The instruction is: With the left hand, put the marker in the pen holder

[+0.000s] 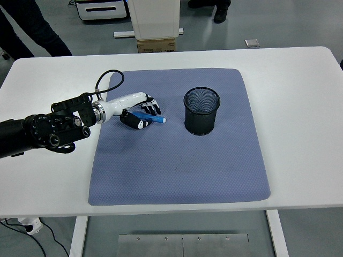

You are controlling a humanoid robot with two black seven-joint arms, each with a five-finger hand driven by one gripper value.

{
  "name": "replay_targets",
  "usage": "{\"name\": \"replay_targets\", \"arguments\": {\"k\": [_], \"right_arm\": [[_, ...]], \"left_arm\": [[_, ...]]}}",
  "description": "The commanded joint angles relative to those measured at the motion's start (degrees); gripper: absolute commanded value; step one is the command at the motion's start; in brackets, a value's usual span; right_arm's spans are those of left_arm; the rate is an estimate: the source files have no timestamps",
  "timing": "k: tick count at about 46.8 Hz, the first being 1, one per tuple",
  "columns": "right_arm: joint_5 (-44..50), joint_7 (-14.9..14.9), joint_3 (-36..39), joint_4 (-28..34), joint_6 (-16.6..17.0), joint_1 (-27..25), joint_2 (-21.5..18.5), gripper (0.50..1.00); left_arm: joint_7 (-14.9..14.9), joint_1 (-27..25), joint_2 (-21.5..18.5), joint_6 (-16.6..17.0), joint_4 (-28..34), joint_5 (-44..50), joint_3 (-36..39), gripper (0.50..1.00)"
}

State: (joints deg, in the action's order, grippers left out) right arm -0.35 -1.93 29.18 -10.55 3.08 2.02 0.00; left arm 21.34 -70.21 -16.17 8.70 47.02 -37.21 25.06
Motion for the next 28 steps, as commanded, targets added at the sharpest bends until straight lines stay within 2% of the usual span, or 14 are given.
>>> {"name": "replay_targets", "arguments": {"k": [1, 13, 21, 22, 28], "right_arm": [[0.0, 0.0, 0.0, 0.0, 0.0, 0.0, 0.0, 1.0], [0.0, 0.0, 0.0, 0.0, 0.0, 0.0, 0.0, 1.0], [0.0, 0.0, 0.0, 0.0, 0.0, 0.0, 0.0, 1.0], [0.0, 0.0, 0.0, 0.0, 0.0, 0.0, 0.0, 1.0], [0.0, 0.0, 0.0, 0.0, 0.0, 0.0, 0.0, 1.0]], "left_arm": [[0.1, 0.1, 0.0, 0.1, 0.0, -1.5, 0.0, 0.616], [0.1, 0.1, 0.0, 0.1, -0.1, -1.8, 0.0, 0.607], [0.1, 0.1, 0.0, 0.1, -0.1, -1.8, 0.0, 0.528], [0.1, 0.1, 0.0, 0.1, -0.1, -1.8, 0.0, 0.5], [0.1, 0.1, 0.0, 0.1, -0.1, -1.8, 0.0, 0.5]]}}
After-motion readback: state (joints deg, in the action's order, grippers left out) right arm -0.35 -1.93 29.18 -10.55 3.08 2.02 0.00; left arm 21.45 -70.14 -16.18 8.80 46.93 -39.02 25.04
